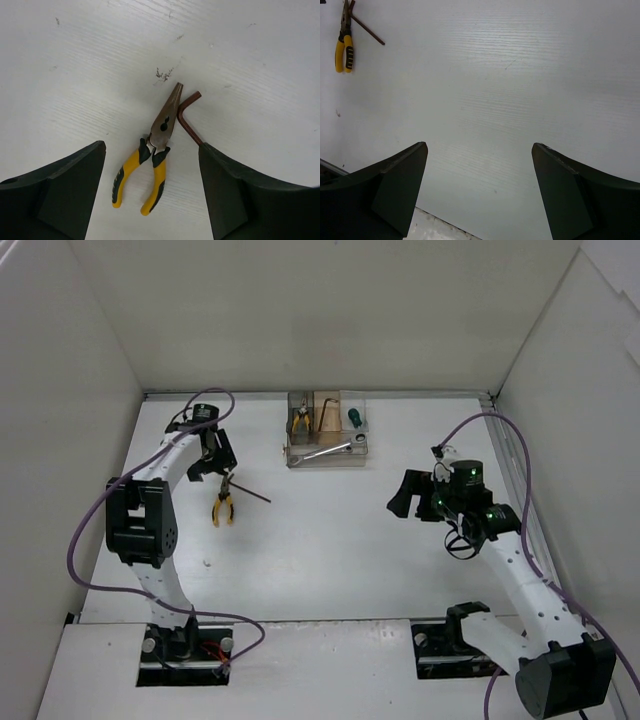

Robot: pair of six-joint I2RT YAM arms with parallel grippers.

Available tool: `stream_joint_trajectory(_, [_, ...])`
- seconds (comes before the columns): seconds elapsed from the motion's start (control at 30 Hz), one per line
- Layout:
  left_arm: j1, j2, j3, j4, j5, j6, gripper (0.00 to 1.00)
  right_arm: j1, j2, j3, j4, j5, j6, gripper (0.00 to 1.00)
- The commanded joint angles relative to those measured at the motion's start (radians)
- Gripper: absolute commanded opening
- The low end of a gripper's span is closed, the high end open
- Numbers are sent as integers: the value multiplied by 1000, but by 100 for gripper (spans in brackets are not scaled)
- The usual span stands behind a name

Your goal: Sort the tools into containers

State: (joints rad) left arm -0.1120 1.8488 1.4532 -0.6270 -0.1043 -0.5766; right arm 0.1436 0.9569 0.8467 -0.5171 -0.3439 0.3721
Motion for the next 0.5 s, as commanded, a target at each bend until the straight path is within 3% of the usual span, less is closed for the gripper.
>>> stream_joint_trajectory(0.0, [12, 16, 52, -39, 29, 109, 70, 2, -17, 18, 34, 22, -6, 83])
stream_joint_trajectory(0.47, [-8, 56, 3, -74, 78, 138, 62, 2, 14, 31, 34, 22, -4, 83])
